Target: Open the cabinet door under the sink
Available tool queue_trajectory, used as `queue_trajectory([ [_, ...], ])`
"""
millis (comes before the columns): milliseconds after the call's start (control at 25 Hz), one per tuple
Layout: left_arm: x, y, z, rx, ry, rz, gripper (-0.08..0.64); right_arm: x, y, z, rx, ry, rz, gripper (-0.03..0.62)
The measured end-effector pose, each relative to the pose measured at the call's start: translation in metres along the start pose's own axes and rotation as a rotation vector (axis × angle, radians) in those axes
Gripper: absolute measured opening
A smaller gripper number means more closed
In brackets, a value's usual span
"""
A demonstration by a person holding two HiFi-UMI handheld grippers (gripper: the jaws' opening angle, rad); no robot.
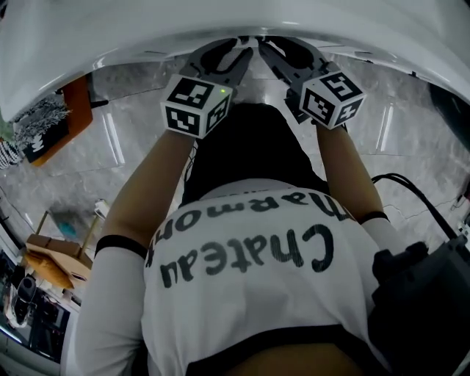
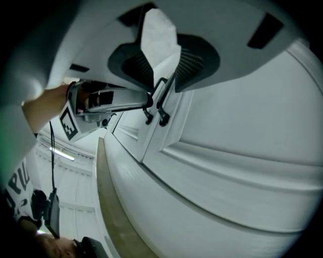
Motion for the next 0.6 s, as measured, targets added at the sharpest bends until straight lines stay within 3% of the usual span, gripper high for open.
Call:
queue_trajectory([
  [360,0.01,-0.011,-0.014,-0.041,0.031,0.033,0.093,0.01,-0.003,-0.004,-0.053,0.015,-0.015,0.084],
  [600,0.013,-0.012,-0.013,0.042,0.057,0.063,0.067,0.011,-0.003,-0.002,-0.096,0.011,-0.04,0.077],
])
Point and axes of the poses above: the fingertips, and each gripper's own axes: x forward along the fingers, y to its right, z out of its underside, the point moved 10 cm from there along -x, backward along the fingers, and after that the axes turned 2 degrees about y, right-handed, at the moved point
